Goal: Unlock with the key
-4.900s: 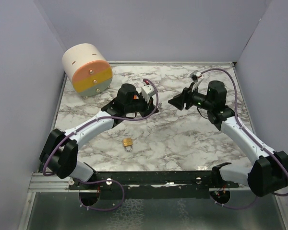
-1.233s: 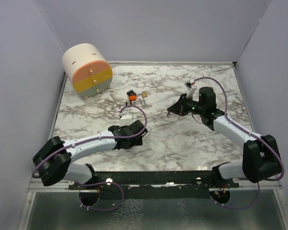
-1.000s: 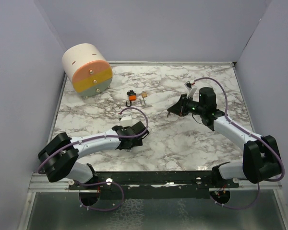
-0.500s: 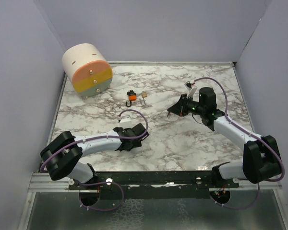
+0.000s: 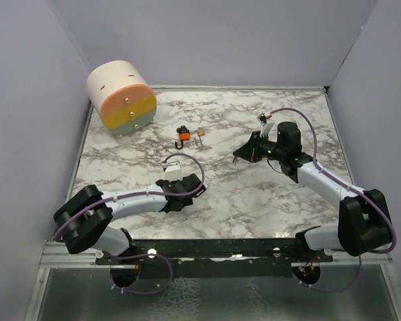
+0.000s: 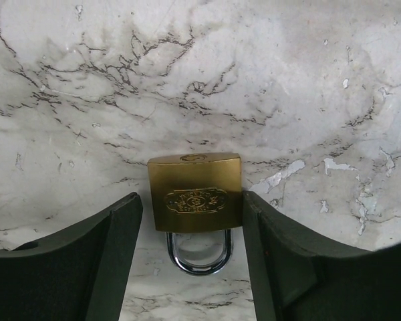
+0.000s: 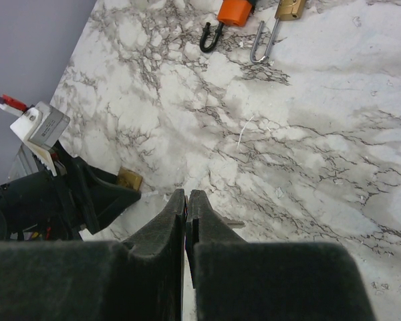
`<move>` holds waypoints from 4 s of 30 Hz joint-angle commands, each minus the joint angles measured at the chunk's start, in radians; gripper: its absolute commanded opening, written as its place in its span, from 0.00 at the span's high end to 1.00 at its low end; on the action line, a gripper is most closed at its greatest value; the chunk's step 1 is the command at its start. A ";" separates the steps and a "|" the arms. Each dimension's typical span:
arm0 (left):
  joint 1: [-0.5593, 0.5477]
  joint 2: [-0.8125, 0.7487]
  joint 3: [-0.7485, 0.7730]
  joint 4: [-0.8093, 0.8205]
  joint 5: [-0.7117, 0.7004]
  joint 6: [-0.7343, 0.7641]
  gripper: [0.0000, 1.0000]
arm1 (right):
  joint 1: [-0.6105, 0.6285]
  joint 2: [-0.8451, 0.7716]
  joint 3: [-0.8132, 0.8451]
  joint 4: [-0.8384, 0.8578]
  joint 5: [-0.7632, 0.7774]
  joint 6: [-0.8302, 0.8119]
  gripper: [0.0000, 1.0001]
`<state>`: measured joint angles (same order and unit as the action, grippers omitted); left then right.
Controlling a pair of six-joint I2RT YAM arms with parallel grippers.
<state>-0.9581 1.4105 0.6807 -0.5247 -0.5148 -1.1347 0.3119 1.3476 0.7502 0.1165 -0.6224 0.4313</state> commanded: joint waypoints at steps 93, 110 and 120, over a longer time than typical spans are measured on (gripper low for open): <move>0.055 0.173 -0.215 1.910 0.503 1.192 1.00 | 0.290 -0.196 -0.219 0.331 0.582 0.147 0.99; 0.056 0.124 -0.115 1.703 0.511 1.332 1.00 | 0.300 -0.132 -0.125 0.176 0.532 0.101 0.99; 0.069 0.101 -0.060 1.688 0.491 1.319 1.00 | 0.300 -0.049 -0.066 0.122 0.420 0.050 0.99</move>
<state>-0.8894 1.5848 0.5507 1.0199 -0.0479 0.1902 0.5938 1.2575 0.6655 0.3317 -0.0830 0.5148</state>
